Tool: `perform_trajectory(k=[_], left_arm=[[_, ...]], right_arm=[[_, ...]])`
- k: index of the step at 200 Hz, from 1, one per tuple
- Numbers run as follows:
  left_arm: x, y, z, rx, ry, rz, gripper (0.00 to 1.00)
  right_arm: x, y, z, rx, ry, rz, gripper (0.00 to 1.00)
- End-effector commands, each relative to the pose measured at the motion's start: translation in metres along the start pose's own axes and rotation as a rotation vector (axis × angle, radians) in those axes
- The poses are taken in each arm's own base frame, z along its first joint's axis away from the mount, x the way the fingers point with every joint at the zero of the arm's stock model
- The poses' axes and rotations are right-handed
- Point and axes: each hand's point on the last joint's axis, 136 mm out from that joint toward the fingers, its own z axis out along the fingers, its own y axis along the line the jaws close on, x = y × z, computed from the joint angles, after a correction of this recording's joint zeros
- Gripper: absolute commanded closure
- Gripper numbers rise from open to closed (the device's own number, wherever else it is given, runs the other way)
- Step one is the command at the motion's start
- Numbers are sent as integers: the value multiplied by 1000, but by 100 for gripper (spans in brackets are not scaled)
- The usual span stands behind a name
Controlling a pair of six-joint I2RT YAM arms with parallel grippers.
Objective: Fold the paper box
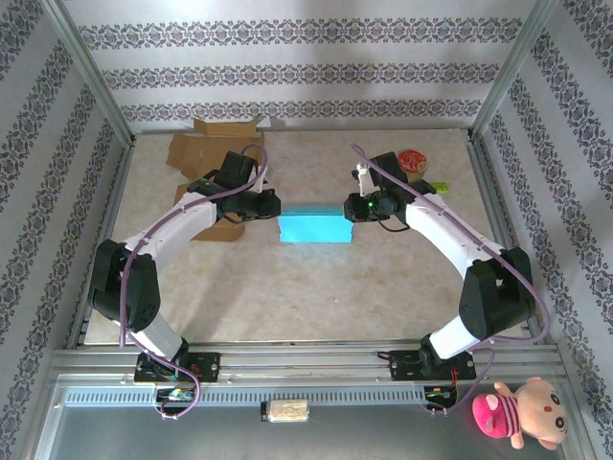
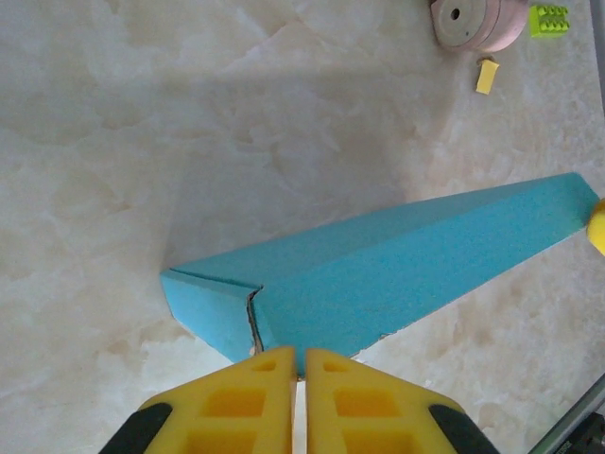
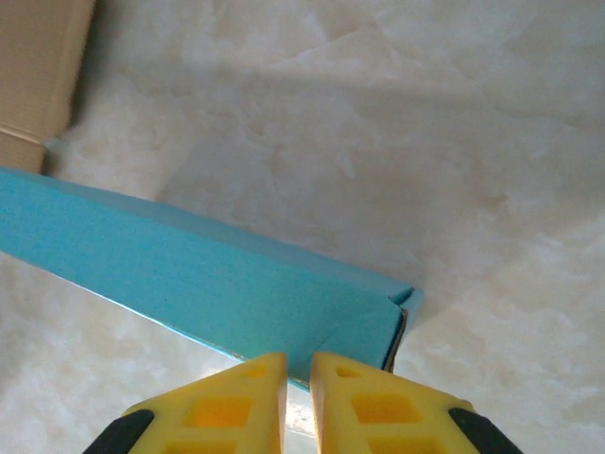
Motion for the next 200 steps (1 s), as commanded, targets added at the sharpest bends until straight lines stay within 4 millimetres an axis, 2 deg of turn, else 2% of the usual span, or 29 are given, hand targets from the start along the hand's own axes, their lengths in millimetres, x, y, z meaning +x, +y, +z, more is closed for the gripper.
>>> perform_trajectory(k=[1, 21, 38, 72, 90, 102, 130, 148, 170, 183, 200], left_arm=[[31, 22, 16, -72, 81, -14, 91], [43, 33, 23, -94, 102, -24, 92], [43, 30, 22, -79, 104, -27, 92], [-1, 2, -10, -44, -53, 33, 78], [-22, -13, -26, -14, -144, 49, 71], [-31, -20, -32, 8, -186, 53, 64], [-32, -15, -27, 8, -194, 40, 54], [-22, -6, -12, 12, -144, 17, 50], [-5, -2, 8, 52, -62, -9, 49], [7, 0, 18, 76, -11, -27, 54], [23, -1, 22, 109, 42, -40, 70]], right_arm=[[41, -32, 16, 151, 96, -45, 81], [49, -31, 17, 135, 110, -35, 78], [36, -17, 6, 82, 79, -23, 76], [-14, 19, -36, -52, -78, 12, 69], [-31, 15, -49, -37, -140, 49, 66], [-34, 6, -50, 1, -156, 57, 63], [-23, -11, -32, 49, -109, 74, 59], [-9, -17, -15, 57, -59, 83, 57], [12, -29, 5, 92, 11, 74, 57], [25, -27, 13, 81, 51, 69, 61], [40, -23, 18, 69, 79, 61, 72]])
